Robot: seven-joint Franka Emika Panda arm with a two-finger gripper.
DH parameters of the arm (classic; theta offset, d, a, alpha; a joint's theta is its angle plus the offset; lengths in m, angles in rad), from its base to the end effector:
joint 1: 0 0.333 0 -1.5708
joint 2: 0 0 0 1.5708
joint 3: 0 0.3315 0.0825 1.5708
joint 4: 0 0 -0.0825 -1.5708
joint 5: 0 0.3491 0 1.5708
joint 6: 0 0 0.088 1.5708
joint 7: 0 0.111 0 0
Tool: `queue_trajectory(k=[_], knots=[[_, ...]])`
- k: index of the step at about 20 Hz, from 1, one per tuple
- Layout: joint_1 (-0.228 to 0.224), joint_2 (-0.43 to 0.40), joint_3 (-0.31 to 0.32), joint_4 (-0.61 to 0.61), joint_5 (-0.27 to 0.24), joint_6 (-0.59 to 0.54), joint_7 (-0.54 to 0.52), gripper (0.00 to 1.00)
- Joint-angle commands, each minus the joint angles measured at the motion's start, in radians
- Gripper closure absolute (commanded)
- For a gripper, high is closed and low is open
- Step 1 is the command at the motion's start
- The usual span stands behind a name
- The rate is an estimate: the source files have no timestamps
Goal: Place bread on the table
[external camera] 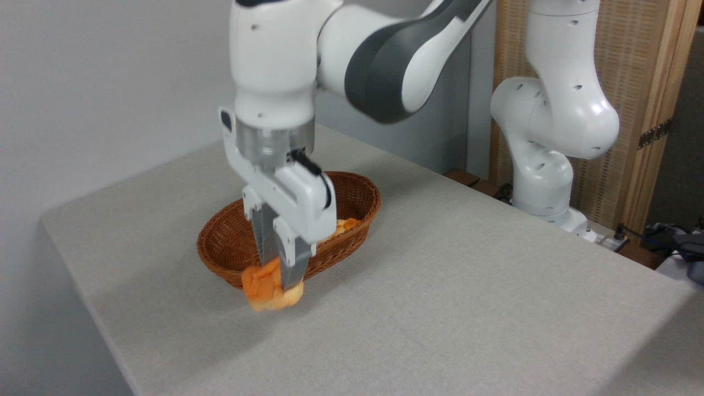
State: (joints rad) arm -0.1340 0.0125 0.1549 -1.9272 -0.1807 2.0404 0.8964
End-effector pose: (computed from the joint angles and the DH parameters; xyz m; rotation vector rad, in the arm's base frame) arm 0.5411 0.0003 0.5139 2.7897 -1.1824 0.2469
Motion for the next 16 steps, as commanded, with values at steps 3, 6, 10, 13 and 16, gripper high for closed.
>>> queue_trajectory(k=[3,6,10,13,16], knots=[[-0.012,0.046,0.000,0.014,0.060,0.029,-0.005,0.06],[-0.012,0.055,0.000,0.014,0.063,0.047,-0.001,0.01],[-0.012,0.055,0.000,0.014,0.084,0.047,0.002,0.00],[-0.012,0.055,0.005,0.014,0.084,0.046,0.002,0.00],[-0.012,0.050,0.006,0.046,0.083,0.034,-0.010,0.00]])
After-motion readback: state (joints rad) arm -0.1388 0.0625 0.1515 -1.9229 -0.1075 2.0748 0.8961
